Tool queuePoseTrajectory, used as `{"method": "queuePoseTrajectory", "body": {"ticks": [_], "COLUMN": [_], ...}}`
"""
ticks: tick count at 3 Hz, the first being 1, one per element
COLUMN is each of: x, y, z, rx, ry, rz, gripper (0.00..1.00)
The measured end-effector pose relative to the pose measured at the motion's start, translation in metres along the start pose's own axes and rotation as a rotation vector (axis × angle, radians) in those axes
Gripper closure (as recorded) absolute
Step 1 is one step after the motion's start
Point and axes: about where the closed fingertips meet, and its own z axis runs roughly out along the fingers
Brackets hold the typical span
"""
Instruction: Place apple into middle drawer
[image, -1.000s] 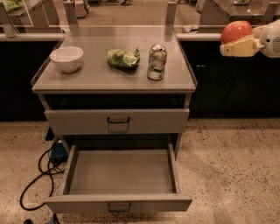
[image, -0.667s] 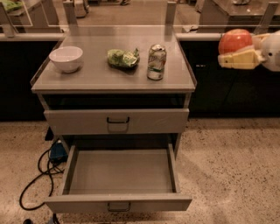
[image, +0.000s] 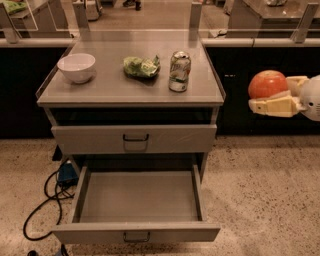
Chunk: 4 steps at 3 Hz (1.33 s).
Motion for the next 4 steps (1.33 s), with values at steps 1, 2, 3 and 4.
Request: {"method": "queuePoseTrajectory", "body": {"ticks": [1, 2, 3, 4], "x": [0.008, 0.052, 0.104, 0.162], "y": [0.010, 0.050, 0.113, 0.163], "z": [0.009, 0.032, 0.054, 0.087], "rx": [-0.007, -0.056, -0.132, -0.201], "ry": [0.019, 0.054, 0.096, 0.142], "rz": [-0.012, -0.010, 0.005, 0.036], "gripper": [1.00, 1.00, 1.00, 1.00]}}
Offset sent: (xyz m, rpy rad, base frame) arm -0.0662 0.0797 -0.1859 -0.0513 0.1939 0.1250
